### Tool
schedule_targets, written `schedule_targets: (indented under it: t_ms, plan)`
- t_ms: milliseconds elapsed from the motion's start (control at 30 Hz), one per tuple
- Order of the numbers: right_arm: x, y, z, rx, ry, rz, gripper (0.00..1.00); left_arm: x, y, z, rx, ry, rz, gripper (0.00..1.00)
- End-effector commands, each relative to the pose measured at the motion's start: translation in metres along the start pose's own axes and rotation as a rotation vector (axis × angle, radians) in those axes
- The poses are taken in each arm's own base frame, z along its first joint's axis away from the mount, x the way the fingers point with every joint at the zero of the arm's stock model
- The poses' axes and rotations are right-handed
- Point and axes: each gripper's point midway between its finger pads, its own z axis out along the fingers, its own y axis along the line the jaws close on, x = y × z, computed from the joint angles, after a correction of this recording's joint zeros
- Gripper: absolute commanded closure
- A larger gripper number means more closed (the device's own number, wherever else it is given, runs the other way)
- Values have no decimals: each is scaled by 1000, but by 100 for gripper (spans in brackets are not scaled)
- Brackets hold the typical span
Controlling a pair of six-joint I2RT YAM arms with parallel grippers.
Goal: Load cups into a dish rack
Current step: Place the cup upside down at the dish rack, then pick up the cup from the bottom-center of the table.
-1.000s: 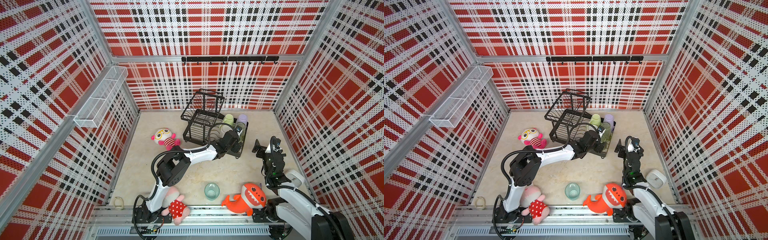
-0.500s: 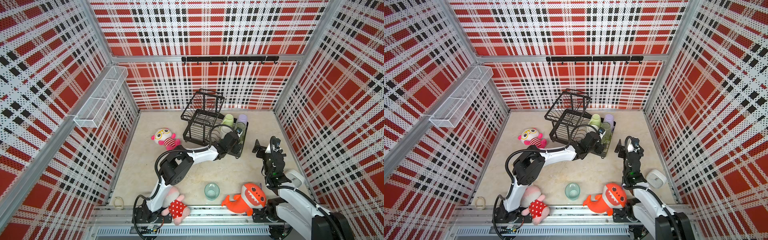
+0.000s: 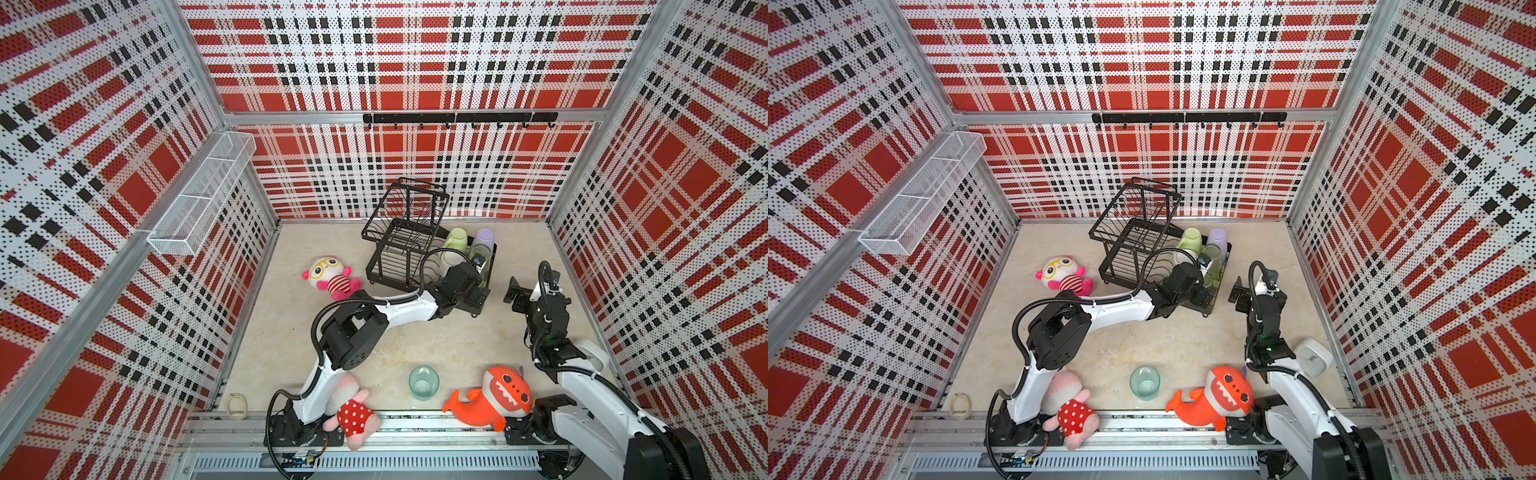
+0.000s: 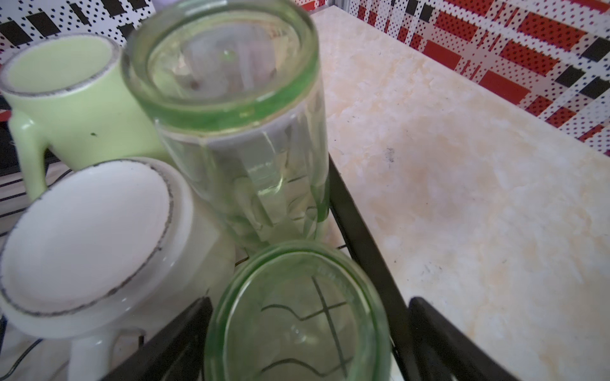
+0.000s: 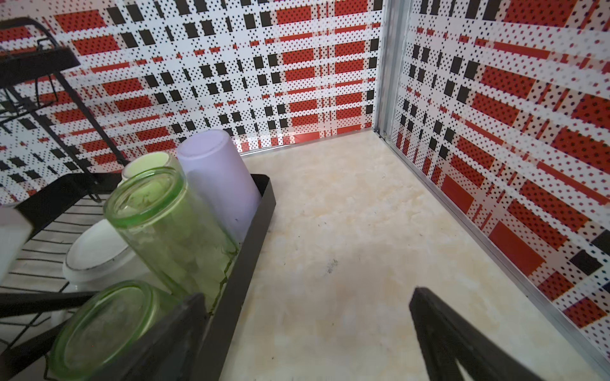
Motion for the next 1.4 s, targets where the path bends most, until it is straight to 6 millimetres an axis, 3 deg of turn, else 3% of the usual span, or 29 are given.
schedule_targets:
  t_ms: [0,233,400,567,667,800,900,1100,1300,1367]
  plan:
    - [0,-9,3,59,75,74,0,-48,-10,-28,23,-95,-1,4]
    - [-1,18,9,-74,241,77,0,-82,-8,-71,11,-134,8,3]
    - [-9,22,6,-90,262,53,0,-102,-6,-120,21,-157,30,3]
    - [-9,22,5,-94,253,51,0,-94,-12,-175,115,-120,51,3]
    - [-4,21,5,-97,252,51,0,-76,-26,-209,260,-68,73,3]
    - [5,21,10,-96,264,48,0,-37,-50,-252,442,20,136,1]
    - [10,22,13,-96,276,53,0,-8,-47,-268,446,69,169,2]
    - [12,24,18,-98,291,43,0,44,-32,-281,412,203,221,2]
    - [11,19,16,-75,283,21,0,127,-33,-279,418,465,393,2]
    - [12,18,15,-71,281,18,0,142,-32,-274,417,532,419,2]
